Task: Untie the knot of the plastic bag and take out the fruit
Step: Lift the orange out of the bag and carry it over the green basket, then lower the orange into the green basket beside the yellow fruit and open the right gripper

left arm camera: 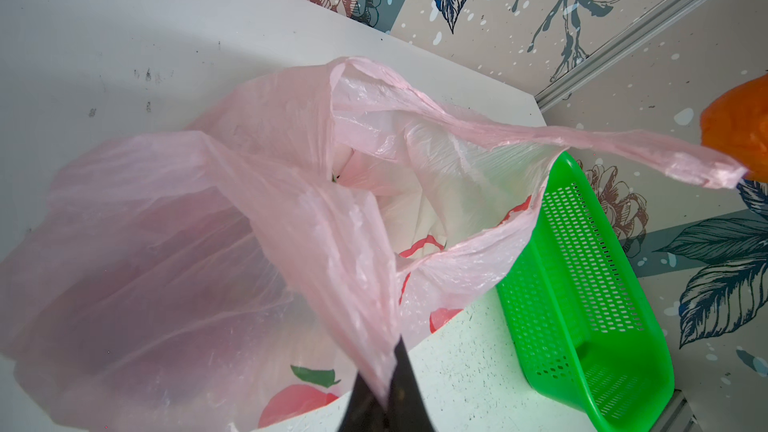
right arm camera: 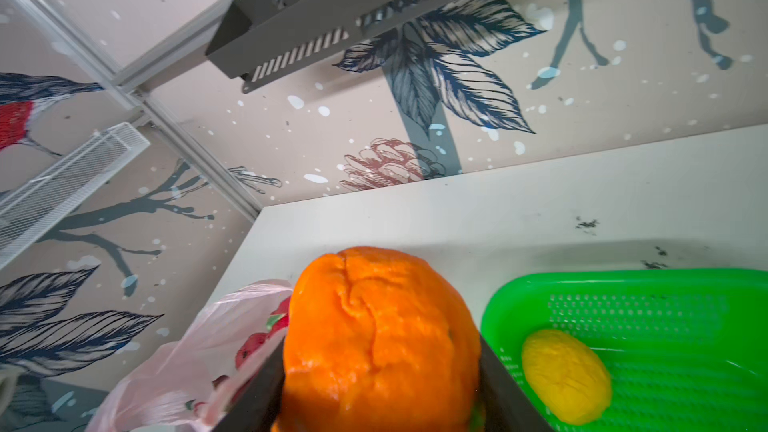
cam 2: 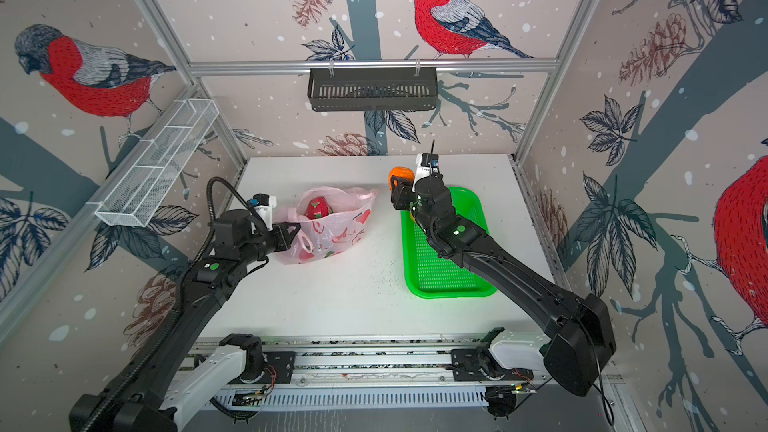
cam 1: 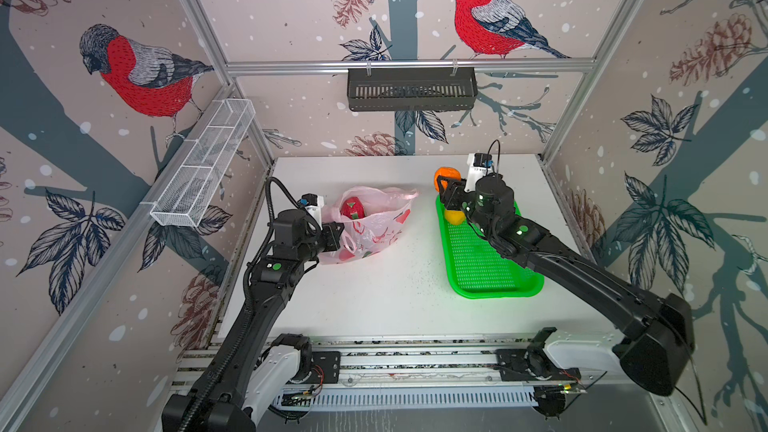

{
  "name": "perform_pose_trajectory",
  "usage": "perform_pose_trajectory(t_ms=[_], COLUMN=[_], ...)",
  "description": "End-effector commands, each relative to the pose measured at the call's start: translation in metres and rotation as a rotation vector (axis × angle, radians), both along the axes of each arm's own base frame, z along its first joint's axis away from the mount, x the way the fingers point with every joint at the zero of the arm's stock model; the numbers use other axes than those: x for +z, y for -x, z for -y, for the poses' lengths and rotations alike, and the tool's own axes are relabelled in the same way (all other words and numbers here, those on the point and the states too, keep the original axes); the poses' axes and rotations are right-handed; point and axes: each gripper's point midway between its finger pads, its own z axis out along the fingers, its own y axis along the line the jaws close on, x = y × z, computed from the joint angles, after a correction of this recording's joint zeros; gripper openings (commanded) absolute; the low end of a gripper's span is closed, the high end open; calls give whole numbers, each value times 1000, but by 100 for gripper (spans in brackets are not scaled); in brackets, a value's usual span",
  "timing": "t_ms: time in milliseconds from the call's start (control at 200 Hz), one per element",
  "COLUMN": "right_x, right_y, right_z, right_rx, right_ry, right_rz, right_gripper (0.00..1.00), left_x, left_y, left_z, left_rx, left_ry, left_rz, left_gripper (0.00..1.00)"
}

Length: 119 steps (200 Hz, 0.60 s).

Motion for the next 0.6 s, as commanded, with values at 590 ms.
perform_pose_trajectory(t_ms=[590], right_x=[-149], right_y=[-28], right_z=[103], right_rx=[-280], right_ry=[164], right_rz=[-319], right_gripper=[27], left_x=[1], left_y=[6], left_z=[-4], left_rx=[-12], left_ry=[-15], left_rz=[31], left_gripper=[0])
